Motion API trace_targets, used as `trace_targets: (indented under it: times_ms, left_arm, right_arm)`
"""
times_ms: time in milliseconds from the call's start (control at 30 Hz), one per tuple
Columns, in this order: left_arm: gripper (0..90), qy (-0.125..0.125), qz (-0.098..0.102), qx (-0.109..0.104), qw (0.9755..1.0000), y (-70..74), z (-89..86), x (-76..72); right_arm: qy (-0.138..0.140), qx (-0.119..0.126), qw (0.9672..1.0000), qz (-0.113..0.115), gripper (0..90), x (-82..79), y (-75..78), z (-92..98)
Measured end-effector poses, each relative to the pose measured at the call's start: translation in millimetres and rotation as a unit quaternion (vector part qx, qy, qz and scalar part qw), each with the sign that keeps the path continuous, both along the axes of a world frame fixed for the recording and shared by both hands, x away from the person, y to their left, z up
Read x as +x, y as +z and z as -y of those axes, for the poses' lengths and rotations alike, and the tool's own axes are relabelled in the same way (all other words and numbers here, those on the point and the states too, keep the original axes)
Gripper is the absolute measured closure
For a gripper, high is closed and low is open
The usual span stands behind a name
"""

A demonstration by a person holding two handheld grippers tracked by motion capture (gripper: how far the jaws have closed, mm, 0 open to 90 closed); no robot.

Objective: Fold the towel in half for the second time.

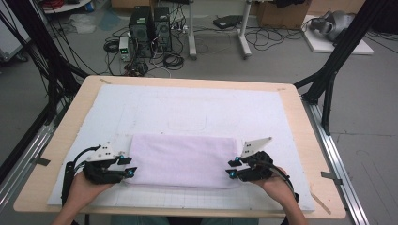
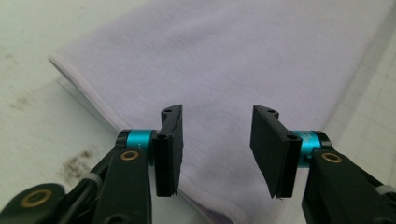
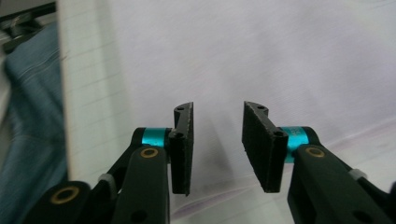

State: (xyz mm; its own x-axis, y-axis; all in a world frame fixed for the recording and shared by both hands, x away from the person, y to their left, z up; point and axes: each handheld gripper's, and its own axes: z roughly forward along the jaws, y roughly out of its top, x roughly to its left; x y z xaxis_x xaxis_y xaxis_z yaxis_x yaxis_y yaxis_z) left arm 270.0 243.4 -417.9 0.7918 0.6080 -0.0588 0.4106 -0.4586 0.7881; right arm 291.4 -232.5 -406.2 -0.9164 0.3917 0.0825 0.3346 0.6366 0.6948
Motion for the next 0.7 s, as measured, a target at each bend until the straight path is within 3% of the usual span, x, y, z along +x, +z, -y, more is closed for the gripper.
trace_targets:
  times_ms: [233, 333, 533, 700]
  left_arm:
    - [48.2, 0.039, 0.026, 0.002, 0.9989, 7.1, 1.9, 30.4]
    - [48.8, 0.055, 0.026, 0.005, 0.9981, 6.1, 1.1, 46.9]
    - [45.2, 0.083, 0.010, -0.010, 0.9965, -2.8, -2.1, 72.0]
    - [43.3, 0.092, -0.010, -0.008, 0.9956, -14.6, -2.1, 84.1]
  right_arm:
    - [-0.061, 0.004, 0.9979, 0.024, 55.4, 36.9, 2.8, 3.7]
    - [-0.078, 0.013, 0.9967, 0.021, 50.3, 50.2, 1.1, 5.4]
    - [-0.101, 0.017, 0.9945, 0.018, 43.7, 72.1, -4.7, 10.3]
    - [-0.105, 0.021, 0.9941, 0.015, 40.2, 79.2, -9.8, 9.0]
